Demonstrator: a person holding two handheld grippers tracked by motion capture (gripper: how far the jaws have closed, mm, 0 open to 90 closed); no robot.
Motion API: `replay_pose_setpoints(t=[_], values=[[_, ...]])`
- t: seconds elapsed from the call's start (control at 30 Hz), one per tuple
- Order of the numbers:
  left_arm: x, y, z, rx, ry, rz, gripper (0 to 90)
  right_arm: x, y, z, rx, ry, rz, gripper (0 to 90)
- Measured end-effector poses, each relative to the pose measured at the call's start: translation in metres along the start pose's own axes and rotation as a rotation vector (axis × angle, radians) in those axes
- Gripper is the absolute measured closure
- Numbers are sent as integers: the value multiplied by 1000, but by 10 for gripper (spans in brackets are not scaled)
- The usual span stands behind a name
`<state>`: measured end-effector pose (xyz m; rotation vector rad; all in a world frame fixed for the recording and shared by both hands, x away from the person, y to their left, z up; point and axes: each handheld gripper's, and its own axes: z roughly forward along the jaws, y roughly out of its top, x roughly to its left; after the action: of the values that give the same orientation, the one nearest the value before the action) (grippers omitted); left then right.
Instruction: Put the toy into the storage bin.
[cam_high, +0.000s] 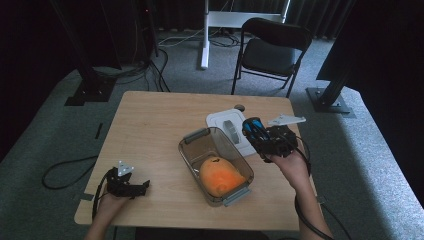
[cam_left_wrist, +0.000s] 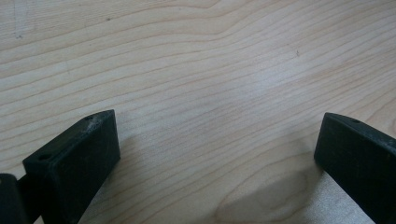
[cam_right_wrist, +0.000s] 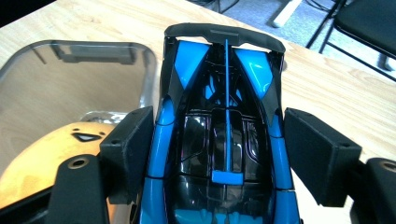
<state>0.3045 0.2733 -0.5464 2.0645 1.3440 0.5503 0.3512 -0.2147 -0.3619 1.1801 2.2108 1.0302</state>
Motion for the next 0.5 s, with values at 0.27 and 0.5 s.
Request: replay_pose_setpoints(t=[0.27, 0.5], values=[[0, 0, 0, 0, -1, 0, 5, 23, 17, 7, -10, 20, -69, 266], [0, 0, 0, 2, -1, 1, 5, 44, 27, 15, -30, 38, -108, 267]])
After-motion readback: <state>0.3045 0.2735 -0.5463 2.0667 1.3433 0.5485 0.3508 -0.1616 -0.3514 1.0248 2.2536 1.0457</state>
